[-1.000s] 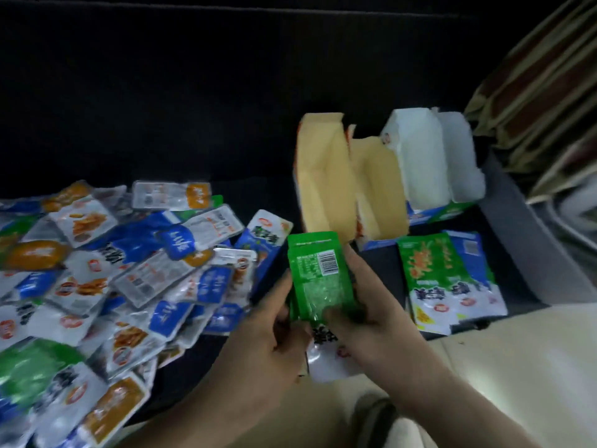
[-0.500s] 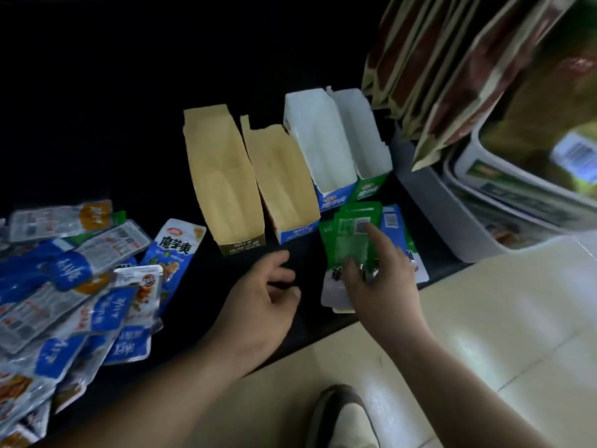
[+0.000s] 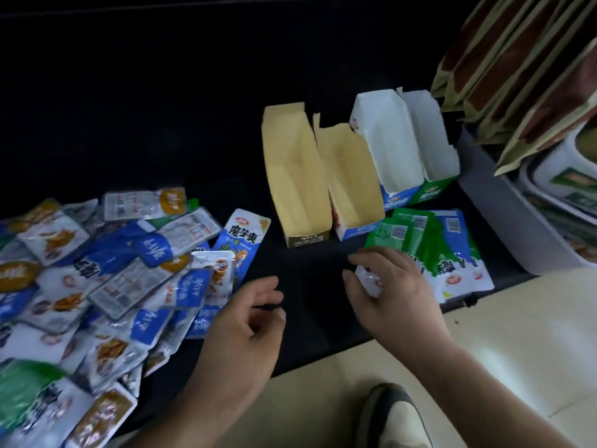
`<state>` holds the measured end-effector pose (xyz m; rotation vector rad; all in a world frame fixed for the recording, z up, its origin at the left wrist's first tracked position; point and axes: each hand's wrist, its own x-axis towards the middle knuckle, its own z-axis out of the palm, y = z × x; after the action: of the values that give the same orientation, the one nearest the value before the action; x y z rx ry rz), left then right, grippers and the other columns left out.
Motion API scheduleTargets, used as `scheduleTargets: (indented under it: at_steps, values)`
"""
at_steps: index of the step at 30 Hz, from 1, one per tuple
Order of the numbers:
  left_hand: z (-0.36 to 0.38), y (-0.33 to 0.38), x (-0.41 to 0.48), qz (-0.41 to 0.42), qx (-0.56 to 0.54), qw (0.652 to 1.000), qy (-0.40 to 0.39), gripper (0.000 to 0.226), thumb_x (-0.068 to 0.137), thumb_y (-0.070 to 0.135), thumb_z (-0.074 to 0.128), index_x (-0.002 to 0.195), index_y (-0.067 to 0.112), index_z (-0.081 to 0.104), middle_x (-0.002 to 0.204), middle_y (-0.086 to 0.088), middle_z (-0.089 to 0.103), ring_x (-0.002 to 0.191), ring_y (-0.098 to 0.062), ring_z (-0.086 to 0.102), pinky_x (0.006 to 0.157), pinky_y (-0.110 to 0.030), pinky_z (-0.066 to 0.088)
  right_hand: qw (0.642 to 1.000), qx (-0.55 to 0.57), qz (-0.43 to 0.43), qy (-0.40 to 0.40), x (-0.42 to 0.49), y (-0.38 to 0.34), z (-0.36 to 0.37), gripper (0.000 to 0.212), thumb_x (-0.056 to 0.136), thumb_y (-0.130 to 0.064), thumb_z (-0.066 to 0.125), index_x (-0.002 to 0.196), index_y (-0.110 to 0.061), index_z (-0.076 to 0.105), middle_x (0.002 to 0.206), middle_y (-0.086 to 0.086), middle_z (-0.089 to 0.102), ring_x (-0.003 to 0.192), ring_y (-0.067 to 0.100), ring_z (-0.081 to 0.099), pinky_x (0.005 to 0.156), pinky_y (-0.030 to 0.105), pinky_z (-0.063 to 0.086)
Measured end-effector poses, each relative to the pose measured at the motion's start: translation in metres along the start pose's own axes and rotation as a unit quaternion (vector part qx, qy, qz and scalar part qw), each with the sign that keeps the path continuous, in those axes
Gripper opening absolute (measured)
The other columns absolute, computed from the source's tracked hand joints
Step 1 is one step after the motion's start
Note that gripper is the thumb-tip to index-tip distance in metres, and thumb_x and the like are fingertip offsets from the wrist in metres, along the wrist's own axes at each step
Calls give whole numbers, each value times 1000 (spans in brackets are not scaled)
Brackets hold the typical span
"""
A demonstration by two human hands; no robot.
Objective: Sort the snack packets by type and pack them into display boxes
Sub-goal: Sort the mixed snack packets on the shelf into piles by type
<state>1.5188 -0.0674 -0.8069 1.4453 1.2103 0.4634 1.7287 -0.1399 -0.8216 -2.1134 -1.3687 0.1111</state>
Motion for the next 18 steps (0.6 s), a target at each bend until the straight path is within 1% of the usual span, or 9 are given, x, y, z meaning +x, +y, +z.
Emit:
scheduleTargets:
  at_steps: [2,3,5,7,10,12,15,17,18]
  values:
    - [-13,-8,-4,20,7,1000,-2,36,98,16,68,115,48,63,108,29,69,98,7,66,78,-8,49,996,68,10,-51,2,-25,15,14,94,-32,68,95,-21,76,93,-10,69,90,12,65,78,29,51]
    - [-22,-11,-5,47,40,998,4,33,98,17,69,112,46,67,106,28,70,98,6,66,77,-8,49,992,104,12,-72,3,-37,23,13,96,-32,68,90,-22,75,88,-13,67,84,6,64,75,26,49]
    - [-48,-18,-3,153,193,968,45,21,97,20,68,107,38,74,102,23,69,96,-2,66,77,-23,55,983,151,3,-102,3,-62,40,17,97,-37,66,90,-23,74,87,-15,66,85,2,64,76,22,49]
    - [-76,-30,1,227,366,899,75,22,89,32,65,109,32,75,110,15,66,104,-17,62,80,-40,54,979,166,-9,-122,5,-80,62,24,97,-43,61,100,-24,75,98,-14,69,95,4,66,83,27,53]
    - [-110,-51,4,163,512,843,31,61,80,56,64,139,37,60,150,1,51,140,-36,45,106,-58,40,976,161,-18,-147,10,-96,91,37,95,-49,56,116,-23,73,117,-11,66,111,6,64,92,36,55]
    - [-122,-67,1,149,547,823,-7,76,82,62,65,152,41,44,165,-1,36,152,-40,32,115,-67,33,975,152,-24,-160,14,-105,104,49,94,-57,52,128,-25,69,135,-8,61,129,12,57,103,40,52]
    - [-134,-79,1,174,534,827,-5,68,88,62,55,152,44,44,168,0,33,154,-37,30,115,-67,35,970,105,-22,-216,19,-117,120,63,91,-65,52,145,-32,58,161,2,42,155,21,27,124,46,30]
    - [-142,-79,2,184,508,842,-3,62,89,63,50,149,46,47,167,3,34,153,-34,32,116,-65,35,969,74,-28,-234,17,-125,128,68,89,-69,53,147,-34,55,165,6,35,158,23,17,126,49,25]
    - [-147,-79,3,191,498,846,-5,60,90,63,50,147,46,48,167,4,35,153,-33,34,116,-63,35,971,75,-38,-226,16,-128,130,67,88,-69,53,146,-34,56,164,6,38,157,22,22,124,49,31]
